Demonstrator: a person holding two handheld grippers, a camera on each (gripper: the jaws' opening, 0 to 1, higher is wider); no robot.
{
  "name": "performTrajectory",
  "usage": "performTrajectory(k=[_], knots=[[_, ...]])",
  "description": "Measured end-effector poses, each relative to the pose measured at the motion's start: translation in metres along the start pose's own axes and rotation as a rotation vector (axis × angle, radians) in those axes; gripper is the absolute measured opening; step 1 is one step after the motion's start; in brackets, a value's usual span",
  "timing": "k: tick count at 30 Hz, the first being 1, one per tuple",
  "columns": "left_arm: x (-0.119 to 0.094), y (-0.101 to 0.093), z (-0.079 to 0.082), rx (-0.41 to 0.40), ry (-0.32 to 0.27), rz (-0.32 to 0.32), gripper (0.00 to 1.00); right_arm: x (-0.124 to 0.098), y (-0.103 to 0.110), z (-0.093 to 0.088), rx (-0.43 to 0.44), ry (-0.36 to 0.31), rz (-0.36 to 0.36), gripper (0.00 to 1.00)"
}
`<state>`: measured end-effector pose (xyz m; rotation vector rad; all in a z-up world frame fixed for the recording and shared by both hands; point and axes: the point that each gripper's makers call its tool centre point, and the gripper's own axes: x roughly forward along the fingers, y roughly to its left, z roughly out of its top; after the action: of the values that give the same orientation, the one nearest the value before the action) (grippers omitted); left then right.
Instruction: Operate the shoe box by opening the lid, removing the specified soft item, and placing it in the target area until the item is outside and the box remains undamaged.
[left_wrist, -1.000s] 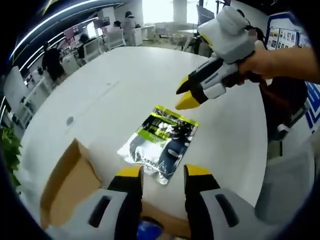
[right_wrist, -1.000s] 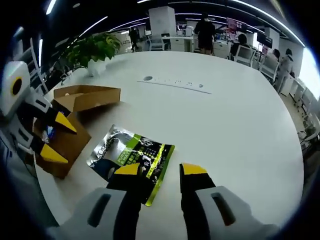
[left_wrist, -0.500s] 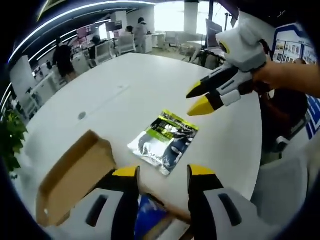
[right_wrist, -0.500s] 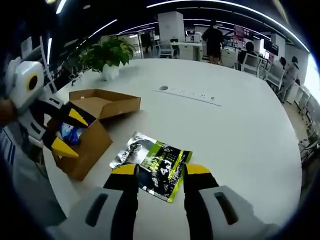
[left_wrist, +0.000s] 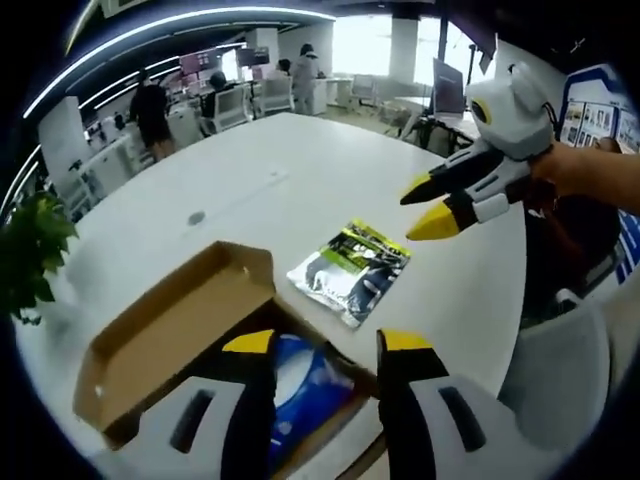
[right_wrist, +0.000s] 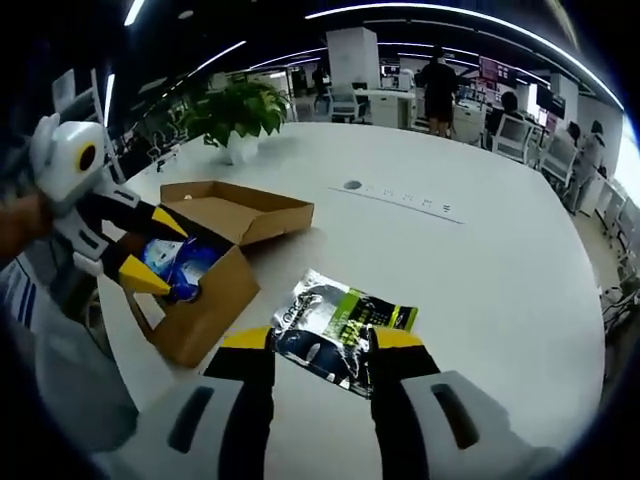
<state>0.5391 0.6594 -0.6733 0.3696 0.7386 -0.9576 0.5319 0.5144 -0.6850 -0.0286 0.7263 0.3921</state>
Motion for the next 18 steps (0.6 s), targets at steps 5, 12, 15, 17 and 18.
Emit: performTrajectory(k=[5,12,15,17,18], knots=[[-0.014,0.015,-0.009,-0.026,-0.006,0.029,0.38,0.003,0.018,0.004,0.003,-0.003,0.027,0.34],[-0.033,0.036,-0.027,-0.072,-0.009,0.076,0.38,0.008,0.037,0.010,-0.010,-0.007,0.052,0.34],[-0.041,0.046,-0.035,-0.101,-0.014,0.107,0.38,0.011,0.045,0.012,-0.015,-0.008,0.063,0.34],[-0.047,0.050,-0.040,-0.121,-0.020,0.117,0.38,0.013,0.053,0.013,-0.022,-0.008,0.075,0.34],[-0.049,0.052,-0.041,-0.127,-0.023,0.121,0.38,0.014,0.056,0.014,-0.025,-0.006,0.080,0.34]])
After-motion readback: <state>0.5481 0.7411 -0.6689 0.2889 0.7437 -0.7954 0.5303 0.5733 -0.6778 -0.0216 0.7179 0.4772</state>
